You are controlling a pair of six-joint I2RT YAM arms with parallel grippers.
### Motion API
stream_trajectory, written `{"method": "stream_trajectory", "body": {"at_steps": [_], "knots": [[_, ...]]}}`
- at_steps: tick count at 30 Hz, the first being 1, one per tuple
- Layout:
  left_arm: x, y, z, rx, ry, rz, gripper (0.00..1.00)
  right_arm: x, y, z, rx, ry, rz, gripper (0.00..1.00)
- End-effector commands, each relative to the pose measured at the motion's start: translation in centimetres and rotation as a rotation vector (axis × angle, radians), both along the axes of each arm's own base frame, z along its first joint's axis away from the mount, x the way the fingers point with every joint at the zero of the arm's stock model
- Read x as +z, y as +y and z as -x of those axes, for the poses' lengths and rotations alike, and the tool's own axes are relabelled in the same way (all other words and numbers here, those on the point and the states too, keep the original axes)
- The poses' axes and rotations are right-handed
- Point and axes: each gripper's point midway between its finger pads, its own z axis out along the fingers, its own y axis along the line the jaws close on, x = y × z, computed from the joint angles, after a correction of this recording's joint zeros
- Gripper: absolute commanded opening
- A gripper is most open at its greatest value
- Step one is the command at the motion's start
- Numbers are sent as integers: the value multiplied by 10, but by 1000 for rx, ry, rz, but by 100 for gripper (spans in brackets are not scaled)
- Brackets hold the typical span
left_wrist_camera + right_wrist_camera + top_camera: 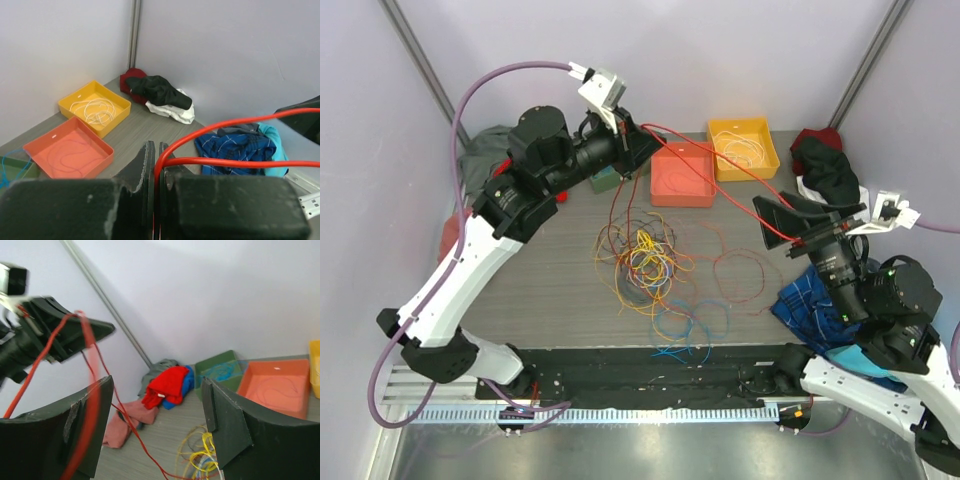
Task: Untangle the cables
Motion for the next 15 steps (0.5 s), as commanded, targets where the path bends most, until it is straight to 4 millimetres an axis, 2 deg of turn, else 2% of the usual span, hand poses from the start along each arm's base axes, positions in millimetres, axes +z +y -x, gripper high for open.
{"method": "stream_trajectory", "body": {"at_steps": [1,2,3,5,9,11,13,14,15], "knots": [[15,9,-2,15,-42,115,0,69,12,13,101,-147,-149,79],[10,7,-2,8,-32,113,0,81,14,14,116,-173,-171,79],[7,6,-3,6,-25,113,0,83,24,9,126,-168,-159,79],[-4,1,-4,-9,-1,105,0,101,28,13,162,-202,-184,79],[-15,-5,-4,-28,20,102,0,117,38,11,187,-220,-198,79],[-15,-3,-8,-11,7,98,0,122,38,13,190,-223,-185,79],[-13,1,-11,15,-4,75,0,126,28,18,172,-227,-170,79],[1,5,-17,49,-38,71,0,113,27,15,154,-192,-124,79],[12,8,-18,62,-54,74,0,109,19,13,118,-183,-108,79]]}}
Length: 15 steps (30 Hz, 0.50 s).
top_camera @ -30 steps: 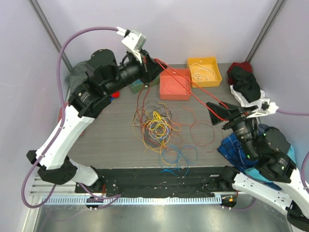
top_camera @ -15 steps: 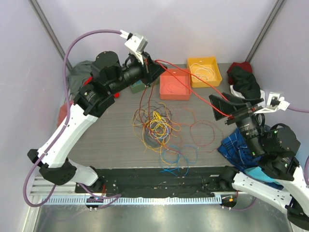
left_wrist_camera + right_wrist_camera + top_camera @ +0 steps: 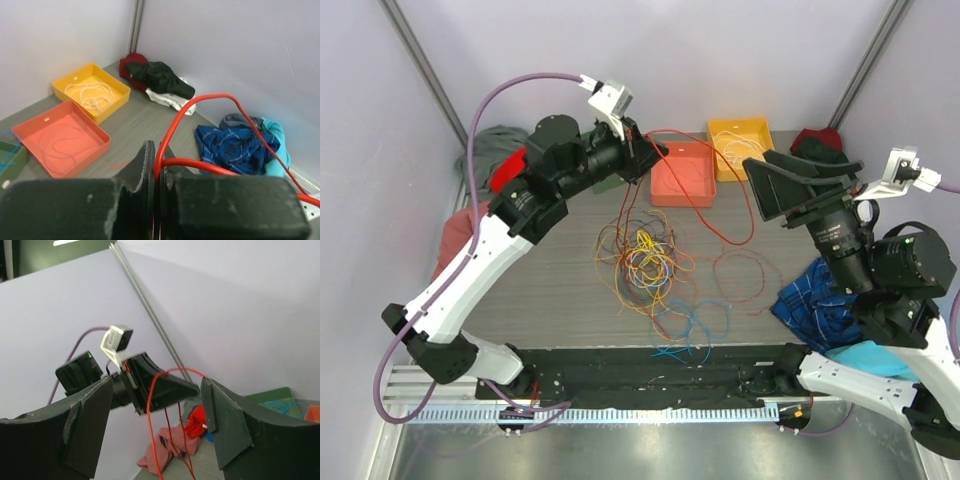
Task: Untangle the cables
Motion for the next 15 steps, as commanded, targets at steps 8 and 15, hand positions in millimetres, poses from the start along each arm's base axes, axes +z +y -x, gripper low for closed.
{"method": "stream_trajectory", "body": {"at_steps": [8,15], "knots": [[155,29,-12,145,-273,142,0,-56,-72,19,-180,67,36,77],[190,39,-1,152,-359,239,0,-123,-36,6,-106,160,196,76]]}}
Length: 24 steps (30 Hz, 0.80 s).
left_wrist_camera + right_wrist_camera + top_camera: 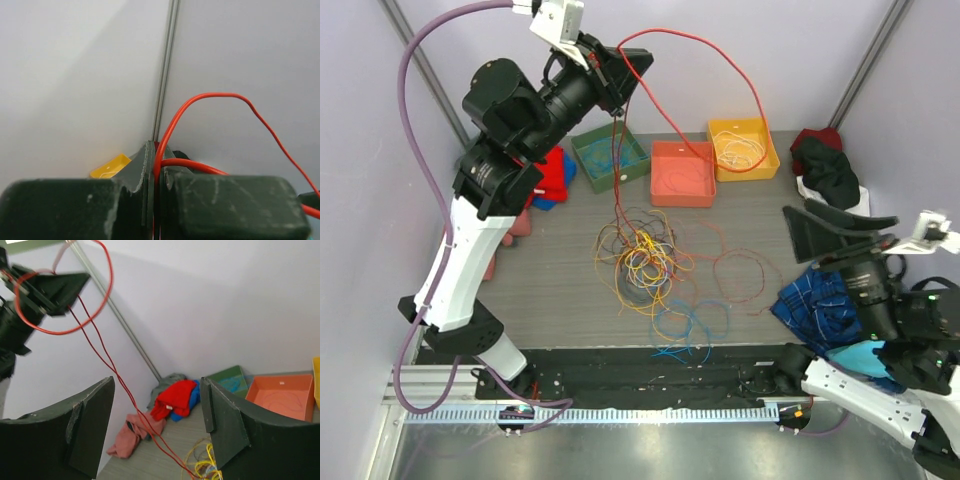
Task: Untangle the cables
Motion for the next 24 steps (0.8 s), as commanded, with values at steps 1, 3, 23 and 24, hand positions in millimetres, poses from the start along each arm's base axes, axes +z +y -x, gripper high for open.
{"method": "stream_trajectory", "body": {"at_steps": [1,3,23,24], "knots": [[19,7,8,-4,-52,59,0,-69,47,-26,57,133,172,76],[23,7,13,-29,-62,84,0,-95,67,-37,84,179,205,76],[30,-9,42,-233,-6,189,0,-132,186,-75,337,128,291,83],[30,-10,43,-236,-3,189,0,-135,190,-77,347,131,294,83]]}}
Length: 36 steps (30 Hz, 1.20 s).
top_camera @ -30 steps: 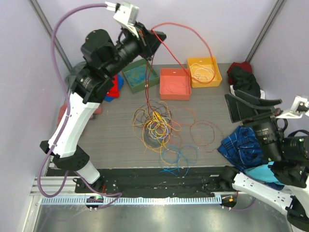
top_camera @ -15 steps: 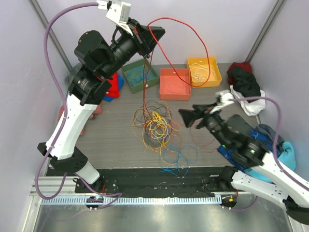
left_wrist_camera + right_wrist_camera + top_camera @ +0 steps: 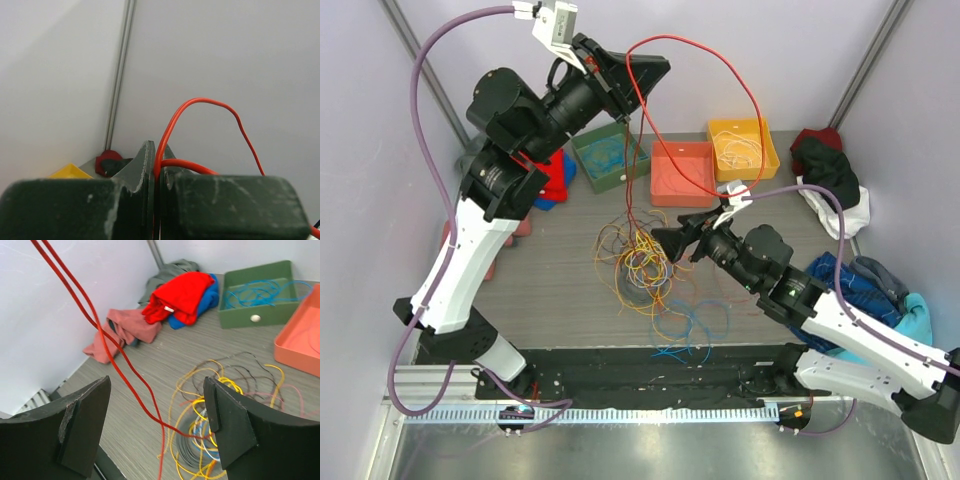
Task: Untangle the cables
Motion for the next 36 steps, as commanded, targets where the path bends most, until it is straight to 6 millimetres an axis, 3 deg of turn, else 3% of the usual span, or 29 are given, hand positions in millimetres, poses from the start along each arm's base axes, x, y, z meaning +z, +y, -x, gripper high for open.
{"method": "stream_trajectory", "body": {"at_steps": [1,15,22,25,27,28,32,35,36], "knots": [[20,6,18,-48,-41,58,0,40,19,6,91,-95,-142,83],[17,3,26,-84,-34,50,0,37,65,-1,220,-94,-216,83],[10,3,30,-92,-19,38,0,42,82,-22,193,-119,-247,82],[6,5,30,-85,-16,29,0,39,79,-34,129,-117,-265,73],[3,8,31,-72,-16,17,0,45,74,-35,103,-134,-304,53],[1,9,30,-68,-14,14,0,40,68,-39,72,-129,-310,35],[-6,14,30,-43,-12,-2,0,45,49,-41,-4,-133,-340,5],[-16,19,27,-2,-10,-25,0,64,29,-34,-44,-150,-366,1],[-17,23,26,18,-10,-30,0,61,25,-35,-66,-128,-331,1]]}}
